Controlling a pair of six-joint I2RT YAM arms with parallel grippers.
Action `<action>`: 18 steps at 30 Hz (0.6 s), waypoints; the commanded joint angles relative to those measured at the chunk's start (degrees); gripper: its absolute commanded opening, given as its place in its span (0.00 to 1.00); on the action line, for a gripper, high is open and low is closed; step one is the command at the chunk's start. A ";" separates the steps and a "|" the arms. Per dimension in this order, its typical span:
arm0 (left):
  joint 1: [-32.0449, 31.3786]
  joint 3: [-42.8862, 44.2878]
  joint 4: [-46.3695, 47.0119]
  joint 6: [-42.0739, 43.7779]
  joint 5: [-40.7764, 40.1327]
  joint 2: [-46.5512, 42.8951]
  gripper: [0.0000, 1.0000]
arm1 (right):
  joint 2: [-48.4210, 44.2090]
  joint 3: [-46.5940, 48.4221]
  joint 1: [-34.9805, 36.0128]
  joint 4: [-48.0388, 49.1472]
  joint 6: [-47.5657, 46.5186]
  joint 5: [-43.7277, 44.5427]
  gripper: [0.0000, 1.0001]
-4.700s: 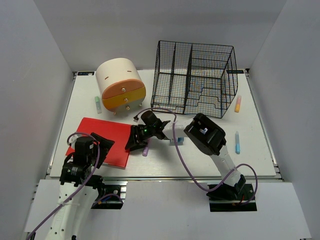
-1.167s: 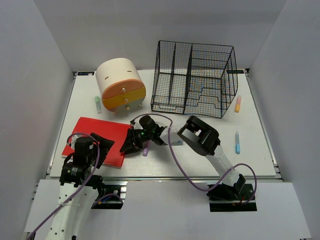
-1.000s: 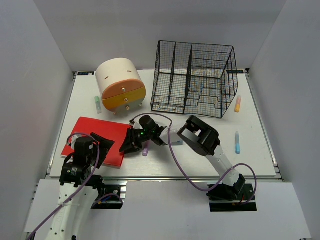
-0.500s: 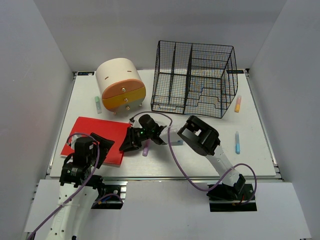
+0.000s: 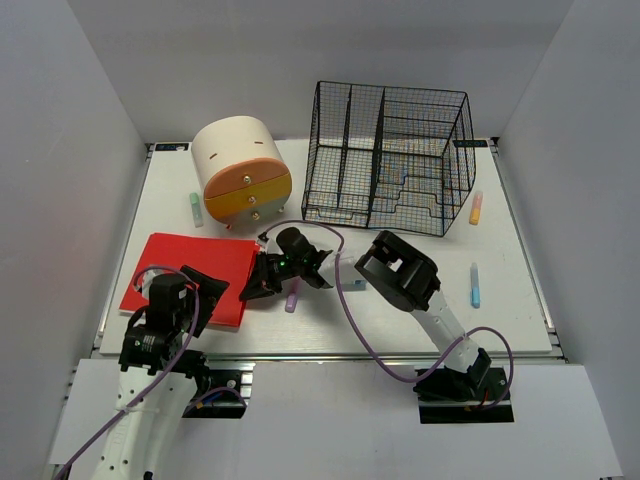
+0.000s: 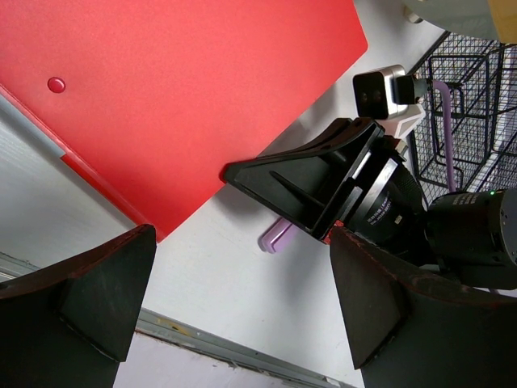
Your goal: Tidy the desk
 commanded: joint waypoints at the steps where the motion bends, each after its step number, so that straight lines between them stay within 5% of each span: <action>1: 0.45 -0.27 -0.41 -0.57 0.54 0.04 0.98 | -0.05 0.67 -0.15 2.95 -0.21 -0.27 0.02; 18: 0.45 0.17 -1.21 -3.20 3.44 -0.23 0.98 | -9.63 -6.36 -4.45 19.91 11.82 -5.37 0.00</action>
